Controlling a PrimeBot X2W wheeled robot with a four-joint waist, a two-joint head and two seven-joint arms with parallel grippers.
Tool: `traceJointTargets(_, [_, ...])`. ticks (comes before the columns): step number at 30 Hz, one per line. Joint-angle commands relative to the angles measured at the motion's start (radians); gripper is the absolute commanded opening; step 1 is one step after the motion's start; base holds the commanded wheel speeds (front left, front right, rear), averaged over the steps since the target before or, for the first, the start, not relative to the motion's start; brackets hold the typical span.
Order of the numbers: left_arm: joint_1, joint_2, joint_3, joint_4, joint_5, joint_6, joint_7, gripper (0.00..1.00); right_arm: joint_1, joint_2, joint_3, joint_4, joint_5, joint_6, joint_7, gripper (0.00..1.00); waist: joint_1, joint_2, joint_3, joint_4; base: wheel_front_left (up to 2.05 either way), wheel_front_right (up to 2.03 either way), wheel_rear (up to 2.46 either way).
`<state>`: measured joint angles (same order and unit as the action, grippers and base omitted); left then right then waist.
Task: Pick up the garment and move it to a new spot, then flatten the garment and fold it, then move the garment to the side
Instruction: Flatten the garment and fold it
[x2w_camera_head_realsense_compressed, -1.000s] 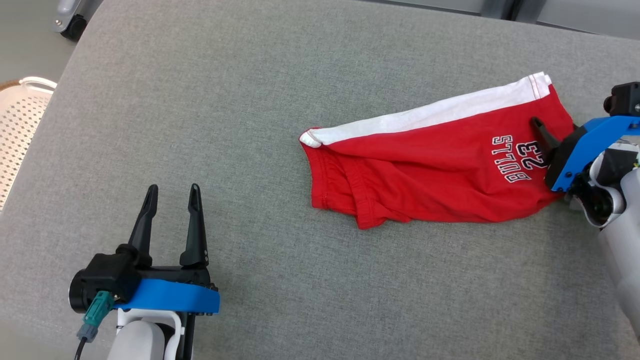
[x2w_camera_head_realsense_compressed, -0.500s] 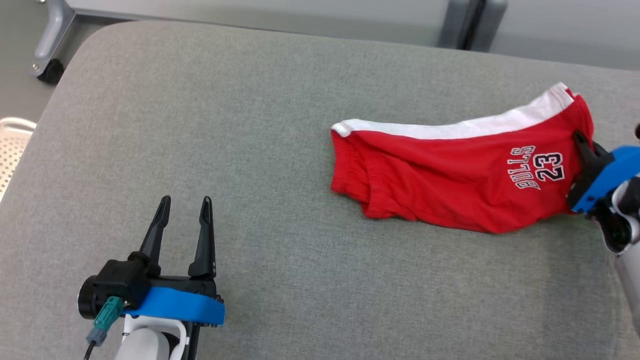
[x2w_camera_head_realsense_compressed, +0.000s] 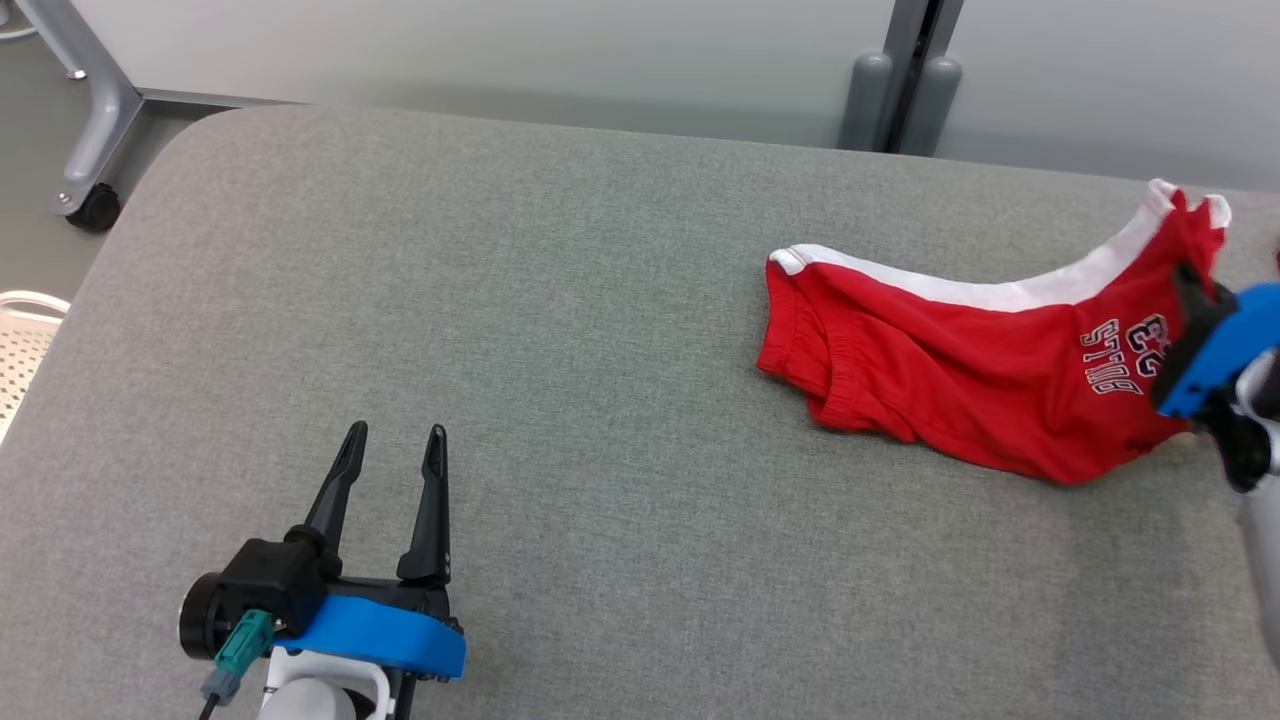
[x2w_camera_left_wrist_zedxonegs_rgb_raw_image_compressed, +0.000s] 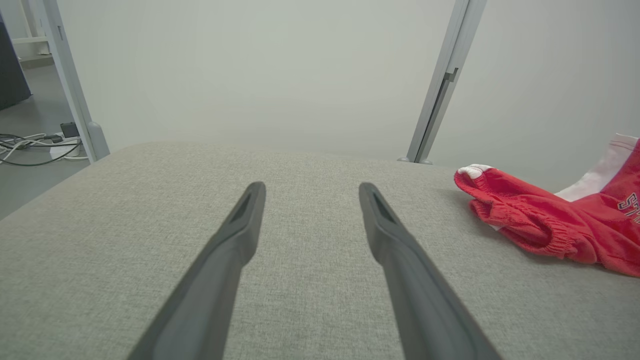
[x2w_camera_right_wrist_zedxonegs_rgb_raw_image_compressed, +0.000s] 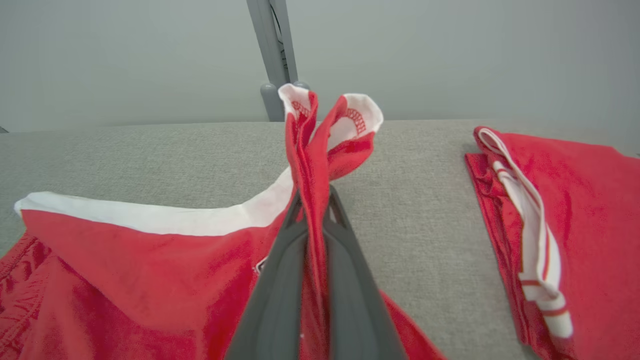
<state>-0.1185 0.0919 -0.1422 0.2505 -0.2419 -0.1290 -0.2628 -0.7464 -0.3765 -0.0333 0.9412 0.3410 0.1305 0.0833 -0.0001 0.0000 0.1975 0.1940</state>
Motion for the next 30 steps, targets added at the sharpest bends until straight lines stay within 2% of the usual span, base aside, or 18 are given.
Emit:
traceJointTargets(1, [-0.002, 0.004, -0.006, 0.002, -0.003, -0.001, -0.002, 1.0, -0.022, 0.032, 0.0, -0.018, -0.019, 0.001, 0.022, 0.0, 0.0001, 0.0, -0.001, 0.006, 0.0, 0.0, 0.0])
traceJointTargets(10, [-0.02, -0.003, -0.027, 0.008, -0.019, -0.001, -0.002, 1.0, -0.063, 0.228, 0.052, -0.08, -0.086, 0.001, 0.114, 0.0, 0.0001, 0.0, -0.002, 0.064, 0.0, 0.0, 0.0])
traceJointTargets(19, [-0.033, -0.011, -0.048, 0.018, -0.029, -0.001, -0.002, 1.0, -0.061, 0.286, 0.088, -0.016, -0.127, 0.001, 0.131, 0.0, 0.0001, 0.0, 0.013, 0.146, 0.0, 0.0, 0.0])
traceJointTargets(20, [-0.034, -0.012, -0.05, 0.017, -0.03, -0.001, -0.002, 1.0, -0.062, 0.288, 0.09, -0.005, -0.131, 0.001, 0.13, 0.17, 0.0001, 0.0, 0.015, 0.153, 0.0, 0.0, 0.0])
traceJointTargets(21, [-0.032, -0.012, -0.048, 0.017, -0.031, -0.001, -0.002, 1.0, -0.064, 0.29, 0.091, 0.003, -0.131, 0.001, 0.129, 0.89, 0.0001, 0.0, 0.017, 0.157, 0.0, 0.0, 0.0])
traceJointTargets(22, [-0.029, -0.012, -0.045, 0.017, -0.031, -0.001, -0.002, 1.0, -0.067, 0.294, 0.092, 0.007, -0.128, 0.001, 0.122, 1.0, 0.0001, 0.0, 0.018, 0.159, 0.0, 0.0, 0.0])
traceJointTargets(26, [-0.018, -0.011, -0.037, 0.02, -0.029, -0.001, -0.002, 1.0, -0.075, 0.31, 0.104, 0.01, -0.074, 0.001, 0.101, 1.0, 0.0001, 0.0, 0.013, 0.159, 0.0, 0.0, 0.0])
traceJointTargets(30, [-0.006, -0.009, -0.024, 0.023, -0.025, -0.001, -0.002, 1.0, -0.071, 0.324, 0.148, -0.064, 0.095, 0.001, 0.113, 1.0, 0.0001, 0.0, -0.009, 0.137, 0.0, 0.0, 0.0])
